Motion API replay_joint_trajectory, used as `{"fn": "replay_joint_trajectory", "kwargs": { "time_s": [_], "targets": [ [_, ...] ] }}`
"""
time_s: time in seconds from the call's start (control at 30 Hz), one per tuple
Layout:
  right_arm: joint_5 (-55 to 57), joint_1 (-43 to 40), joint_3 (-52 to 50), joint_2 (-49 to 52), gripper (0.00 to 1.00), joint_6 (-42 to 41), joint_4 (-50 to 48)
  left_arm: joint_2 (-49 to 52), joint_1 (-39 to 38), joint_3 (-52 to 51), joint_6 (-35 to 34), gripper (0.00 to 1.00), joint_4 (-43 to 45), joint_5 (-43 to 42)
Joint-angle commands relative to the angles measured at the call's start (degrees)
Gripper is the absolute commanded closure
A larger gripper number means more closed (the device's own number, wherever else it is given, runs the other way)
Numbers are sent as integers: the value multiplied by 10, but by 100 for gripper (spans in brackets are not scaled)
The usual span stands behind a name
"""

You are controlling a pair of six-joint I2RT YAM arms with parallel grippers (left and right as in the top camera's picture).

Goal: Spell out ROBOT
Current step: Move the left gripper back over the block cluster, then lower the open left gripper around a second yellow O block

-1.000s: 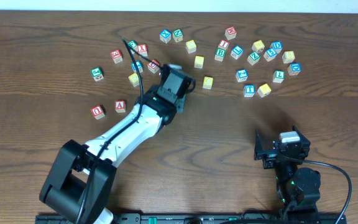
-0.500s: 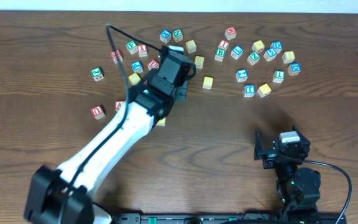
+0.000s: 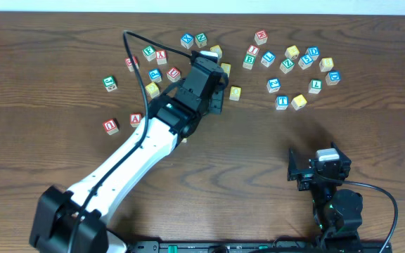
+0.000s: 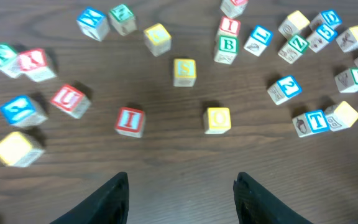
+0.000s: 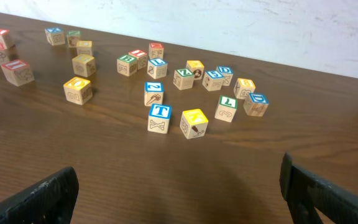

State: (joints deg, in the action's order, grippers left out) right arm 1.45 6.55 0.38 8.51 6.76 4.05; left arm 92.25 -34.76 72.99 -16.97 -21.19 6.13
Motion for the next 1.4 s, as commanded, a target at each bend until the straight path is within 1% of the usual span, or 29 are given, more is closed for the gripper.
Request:
{"fn": "replay_joint_trajectory", "kwargs": {
  "time_s": [0.0,0.07,0.27,0.53,0.57,0.6,0.7,0.83,0.93,1.03,1.13,1.23,1.37],
  "targets": [
    [-1,-2,-1,-1,1,6,2,33,0,16,-23,47,9,-35],
    [-2,-2,-1,-1,1,6,2,56,0,24,-34,47,11,-43],
    [-1,-2,-1,-1,1,6,2,111,-1,62,-35,46,11,-79],
    [-1,-2,-1,-1,1,6,2,155,-20,97,0,46,7,-87],
    [-1,-2,-1,-1,1,6,2,155,-22,98,5,41,7,-87],
    [-2,-2,-1,-1,1,6,2,155,-24,98,9,39,7,-85],
    [-1,-2,-1,-1,1,6,2,155,-26,99,15,39,7,-82],
    [-2,-2,-1,-1,1,6,2,155,-26,103,24,32,12,-78],
    [-1,-2,-1,-1,1,6,2,157,-26,109,31,32,19,-53],
    [-1,-2,-1,-1,1,6,2,168,-26,118,48,31,26,-51],
    [-1,-2,-1,-1,1,6,2,204,-26,162,63,31,-10,-35],
    [-2,-2,-1,-1,1,6,2,263,-26,243,82,28,-77,-20],
    [-1,-2,-1,-1,1,6,2,320,-26,336,84,27,-142,-11]
  ]
}}
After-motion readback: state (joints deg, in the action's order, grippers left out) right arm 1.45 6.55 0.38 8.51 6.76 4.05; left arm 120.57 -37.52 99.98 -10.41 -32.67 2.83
